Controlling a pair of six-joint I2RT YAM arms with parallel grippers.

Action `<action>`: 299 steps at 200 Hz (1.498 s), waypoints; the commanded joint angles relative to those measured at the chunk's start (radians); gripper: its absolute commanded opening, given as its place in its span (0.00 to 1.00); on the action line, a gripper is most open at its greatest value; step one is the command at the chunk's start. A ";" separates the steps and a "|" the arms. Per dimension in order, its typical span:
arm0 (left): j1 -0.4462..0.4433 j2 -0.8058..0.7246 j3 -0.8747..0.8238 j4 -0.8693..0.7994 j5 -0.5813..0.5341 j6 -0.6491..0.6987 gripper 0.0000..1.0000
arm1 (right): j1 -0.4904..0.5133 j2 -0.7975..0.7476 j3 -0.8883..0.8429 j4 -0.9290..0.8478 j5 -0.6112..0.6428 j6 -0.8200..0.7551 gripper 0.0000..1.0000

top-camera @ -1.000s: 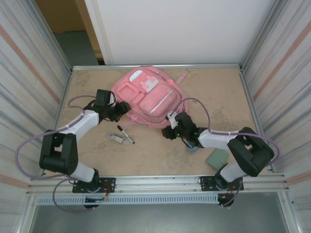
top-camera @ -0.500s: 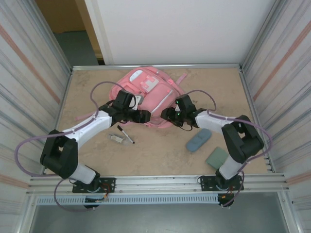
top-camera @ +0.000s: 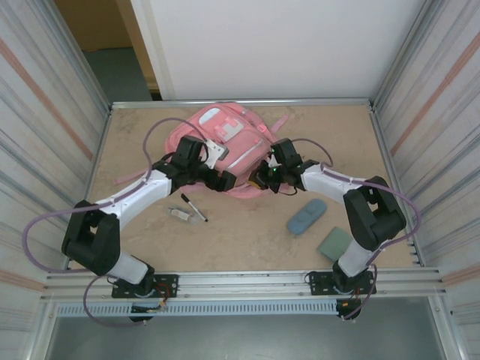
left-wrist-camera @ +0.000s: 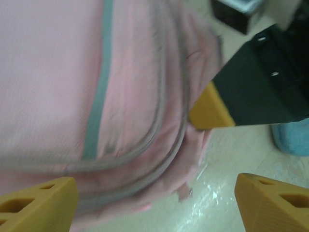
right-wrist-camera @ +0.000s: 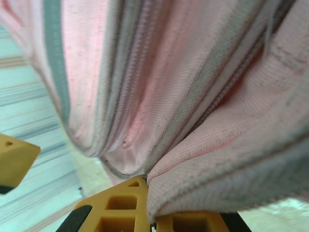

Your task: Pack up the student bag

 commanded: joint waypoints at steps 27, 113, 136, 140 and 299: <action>0.001 -0.045 0.018 0.156 0.054 0.506 0.99 | -0.017 -0.077 0.161 -0.051 -0.125 0.010 0.00; -0.052 0.081 0.049 0.055 -0.035 0.617 0.82 | -0.017 -0.075 0.181 -0.151 -0.131 -0.098 0.00; -0.073 0.124 0.067 0.038 -0.077 0.645 0.71 | -0.017 -0.083 0.166 -0.160 -0.125 -0.104 0.00; -0.072 0.130 0.068 0.044 -0.081 0.642 0.66 | -0.017 -0.085 0.166 -0.161 -0.126 -0.108 0.00; -0.093 0.134 0.115 0.089 -0.021 0.233 0.00 | 0.349 -0.481 -0.534 0.440 0.436 -1.054 0.49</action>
